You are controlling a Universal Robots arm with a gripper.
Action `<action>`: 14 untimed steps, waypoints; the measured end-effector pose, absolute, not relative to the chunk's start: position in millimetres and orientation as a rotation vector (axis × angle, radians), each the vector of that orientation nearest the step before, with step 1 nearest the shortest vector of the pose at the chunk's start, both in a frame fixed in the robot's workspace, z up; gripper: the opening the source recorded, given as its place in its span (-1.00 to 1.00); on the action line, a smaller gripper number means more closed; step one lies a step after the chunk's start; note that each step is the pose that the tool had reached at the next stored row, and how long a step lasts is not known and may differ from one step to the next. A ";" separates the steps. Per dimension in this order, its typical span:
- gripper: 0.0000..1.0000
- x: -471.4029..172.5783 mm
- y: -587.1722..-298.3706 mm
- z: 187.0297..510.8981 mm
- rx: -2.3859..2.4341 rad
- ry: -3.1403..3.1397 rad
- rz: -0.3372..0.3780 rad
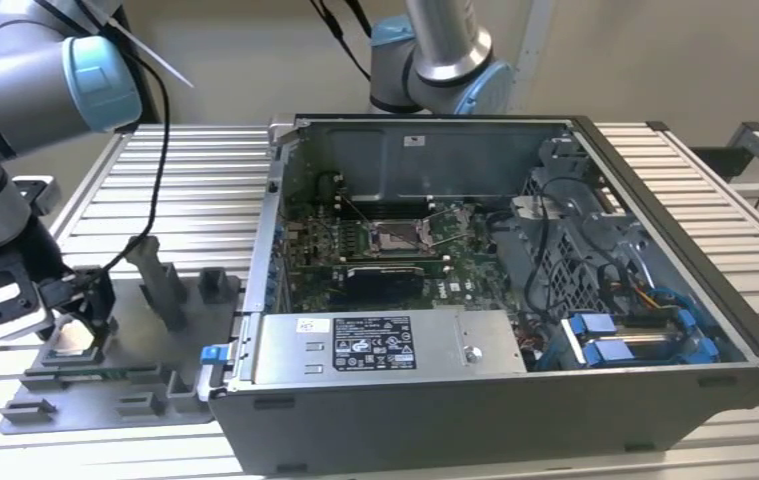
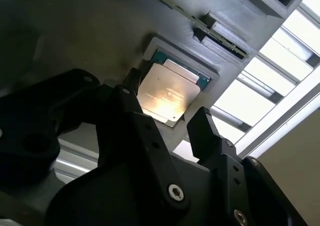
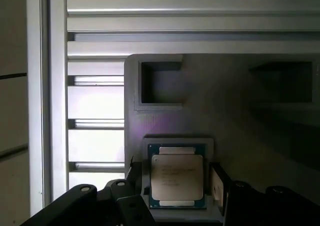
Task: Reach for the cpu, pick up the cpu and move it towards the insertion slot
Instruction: 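Pick up the cpu and move it towards the insertion slot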
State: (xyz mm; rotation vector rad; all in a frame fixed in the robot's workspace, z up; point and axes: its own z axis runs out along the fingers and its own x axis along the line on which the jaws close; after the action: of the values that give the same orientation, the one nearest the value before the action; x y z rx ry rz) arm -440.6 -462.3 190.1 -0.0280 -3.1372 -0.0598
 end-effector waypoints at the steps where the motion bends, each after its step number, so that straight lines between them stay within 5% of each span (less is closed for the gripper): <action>1: 1.00 -440.6 -462.3 189.2 -0.028 -3.137 -0.060; 14: 1.00 -440.6 -462.4 185.4 -0.024 -3.137 -0.060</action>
State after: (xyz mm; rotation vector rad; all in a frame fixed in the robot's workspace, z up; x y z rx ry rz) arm -440.6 -462.4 185.4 -0.0244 -3.1374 -0.0600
